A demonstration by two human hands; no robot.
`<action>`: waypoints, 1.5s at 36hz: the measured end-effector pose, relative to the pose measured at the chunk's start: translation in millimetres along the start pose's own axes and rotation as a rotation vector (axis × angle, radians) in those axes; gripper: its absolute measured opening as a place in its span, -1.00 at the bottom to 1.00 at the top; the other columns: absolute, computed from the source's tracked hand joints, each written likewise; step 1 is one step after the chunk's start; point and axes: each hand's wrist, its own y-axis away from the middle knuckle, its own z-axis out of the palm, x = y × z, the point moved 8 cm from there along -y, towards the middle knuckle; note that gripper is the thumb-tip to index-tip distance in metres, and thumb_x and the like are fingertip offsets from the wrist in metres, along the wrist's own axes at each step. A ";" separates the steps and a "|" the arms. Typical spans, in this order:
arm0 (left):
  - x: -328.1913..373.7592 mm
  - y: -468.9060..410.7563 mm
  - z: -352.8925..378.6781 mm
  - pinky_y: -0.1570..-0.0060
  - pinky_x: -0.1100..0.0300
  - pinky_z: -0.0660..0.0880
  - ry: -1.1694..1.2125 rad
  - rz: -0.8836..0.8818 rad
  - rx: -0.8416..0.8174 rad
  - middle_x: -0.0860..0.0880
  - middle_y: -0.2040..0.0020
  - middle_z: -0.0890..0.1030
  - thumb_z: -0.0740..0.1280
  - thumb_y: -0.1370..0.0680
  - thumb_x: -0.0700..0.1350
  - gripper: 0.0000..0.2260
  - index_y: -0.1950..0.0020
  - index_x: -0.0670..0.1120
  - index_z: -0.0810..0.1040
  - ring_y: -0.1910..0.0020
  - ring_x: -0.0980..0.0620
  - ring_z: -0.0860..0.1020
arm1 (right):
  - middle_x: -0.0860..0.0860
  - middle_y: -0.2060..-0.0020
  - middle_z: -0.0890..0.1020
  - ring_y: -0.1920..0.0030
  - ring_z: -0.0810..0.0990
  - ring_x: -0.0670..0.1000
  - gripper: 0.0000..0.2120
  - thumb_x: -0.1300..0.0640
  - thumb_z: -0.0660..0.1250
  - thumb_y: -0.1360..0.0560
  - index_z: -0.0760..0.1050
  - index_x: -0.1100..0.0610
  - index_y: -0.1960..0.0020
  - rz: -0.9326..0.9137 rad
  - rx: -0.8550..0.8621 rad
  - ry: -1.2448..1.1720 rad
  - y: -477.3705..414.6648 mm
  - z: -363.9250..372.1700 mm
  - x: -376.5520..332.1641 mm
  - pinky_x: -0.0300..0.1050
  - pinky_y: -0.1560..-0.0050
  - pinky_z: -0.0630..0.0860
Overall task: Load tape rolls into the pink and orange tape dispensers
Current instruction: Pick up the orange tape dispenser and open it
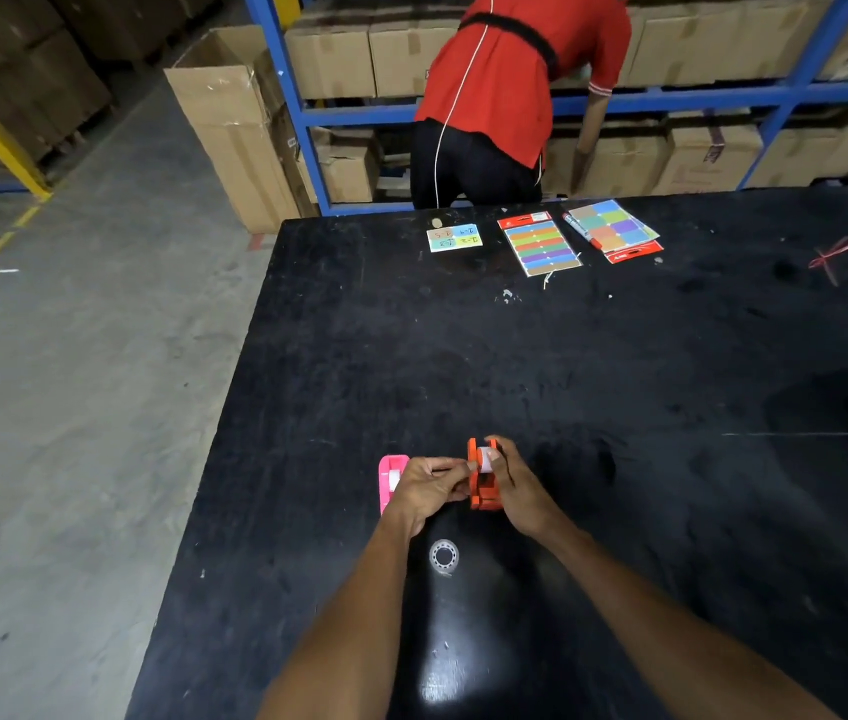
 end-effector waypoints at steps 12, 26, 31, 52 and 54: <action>3.8 9.3 -39.6 0.22 0.28 0.65 -0.036 -0.029 0.143 -0.26 0.10 0.71 0.43 -0.53 -0.19 -0.82 0.00 -0.32 0.68 0.27 0.03 0.70 | 0.09 -0.17 0.60 -0.10 0.60 0.11 -0.66 -0.11 -0.01 -0.69 0.27 -0.03 -0.41 0.076 0.130 0.082 -2.3 -35.1 19.3 0.07 -0.22 0.52; -3.4 -1.6 -20.6 -0.12 0.07 0.53 -0.934 -0.070 0.400 -0.16 -0.09 0.66 0.48 -0.43 0.08 -0.57 -0.13 -0.19 0.54 -0.12 -0.14 0.61 | 0.09 -0.05 0.63 0.03 0.64 0.09 -0.70 -0.18 0.02 -0.67 0.30 -0.11 -0.34 0.114 0.046 0.127 20.8 -33.5 34.9 0.08 -0.17 0.56; -10.4 1.1 -3.9 -0.16 0.07 0.48 -1.136 -0.103 0.398 -0.18 -0.24 0.56 0.36 -0.55 0.04 -0.60 -0.26 -0.19 0.44 -0.23 -0.14 0.56 | 0.07 -0.14 0.59 -0.03 0.63 0.07 -0.63 -0.18 0.01 -0.67 0.28 -0.11 -0.43 0.131 0.043 0.096 33.9 -27.8 40.7 -0.11 -0.04 0.56; -2.9 -2.9 0.0 -0.17 0.07 0.50 -1.329 -0.101 0.412 -0.17 -0.24 0.55 0.34 -0.52 0.19 -0.47 -0.28 -0.19 0.42 -0.22 -0.14 0.57 | 0.02 -0.10 0.61 -0.02 0.66 0.04 -0.64 -0.23 0.00 -0.65 0.26 -0.24 -0.42 0.138 0.054 0.049 26.5 -27.8 54.3 0.15 -0.21 0.57; -0.9 0.3 -1.6 -0.16 0.05 0.49 -1.304 -0.080 0.449 -0.18 -0.22 0.56 0.31 -0.54 0.20 -0.48 -0.26 -0.19 0.44 -0.21 -0.15 0.56 | 0.02 -0.14 0.59 0.00 0.67 0.03 -0.62 -0.22 0.00 -0.66 0.26 -0.22 -0.44 0.130 0.048 0.031 27.3 -28.8 52.8 0.06 -0.15 0.62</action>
